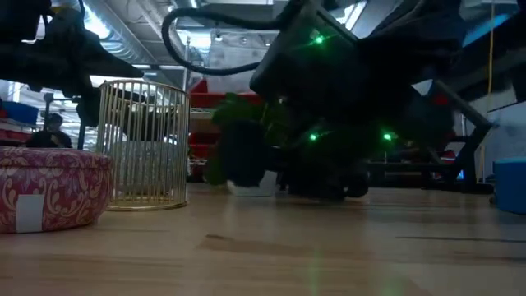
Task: Stock shelves
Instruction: Put the white plotted plant on the shelf
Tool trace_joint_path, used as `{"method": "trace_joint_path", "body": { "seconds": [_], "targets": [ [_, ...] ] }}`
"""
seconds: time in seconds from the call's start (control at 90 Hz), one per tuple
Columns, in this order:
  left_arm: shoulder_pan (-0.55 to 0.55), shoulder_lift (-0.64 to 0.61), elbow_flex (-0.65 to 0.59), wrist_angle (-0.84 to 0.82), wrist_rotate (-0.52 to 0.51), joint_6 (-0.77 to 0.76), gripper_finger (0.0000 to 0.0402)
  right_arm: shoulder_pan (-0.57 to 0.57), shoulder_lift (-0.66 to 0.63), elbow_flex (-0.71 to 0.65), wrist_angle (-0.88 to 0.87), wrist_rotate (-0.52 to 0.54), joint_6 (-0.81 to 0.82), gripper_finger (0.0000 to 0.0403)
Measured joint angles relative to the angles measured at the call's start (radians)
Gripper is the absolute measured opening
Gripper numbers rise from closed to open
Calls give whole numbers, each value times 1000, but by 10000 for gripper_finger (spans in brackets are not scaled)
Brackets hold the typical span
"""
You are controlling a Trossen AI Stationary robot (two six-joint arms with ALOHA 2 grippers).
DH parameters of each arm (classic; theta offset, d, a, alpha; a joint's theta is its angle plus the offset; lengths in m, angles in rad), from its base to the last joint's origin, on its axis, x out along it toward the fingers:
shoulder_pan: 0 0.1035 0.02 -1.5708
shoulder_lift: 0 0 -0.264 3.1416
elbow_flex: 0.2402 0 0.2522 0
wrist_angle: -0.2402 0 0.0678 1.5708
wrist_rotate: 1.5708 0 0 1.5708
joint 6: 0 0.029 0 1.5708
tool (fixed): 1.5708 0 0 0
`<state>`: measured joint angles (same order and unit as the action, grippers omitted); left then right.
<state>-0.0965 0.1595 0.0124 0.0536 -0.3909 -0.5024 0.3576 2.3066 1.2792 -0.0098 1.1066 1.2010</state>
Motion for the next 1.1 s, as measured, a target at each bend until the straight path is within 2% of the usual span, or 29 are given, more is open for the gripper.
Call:
{"method": "trace_joint_path", "body": {
  "seconds": [0.456, 0.822, 1.1],
  "targets": [
    [0, 0, 0, -3, 17, 11, 236, -53, 2, 0, 48, -26, -45, 383],
    [-1, 0, 0, -4, 18, 9, 236, -92, 7, -2, 37, 35, -75, 383],
    [-1, 0, 0, -4, 18, 9, 236, -139, 8, -3, 40, -15, -179, 383]
  ]
}}
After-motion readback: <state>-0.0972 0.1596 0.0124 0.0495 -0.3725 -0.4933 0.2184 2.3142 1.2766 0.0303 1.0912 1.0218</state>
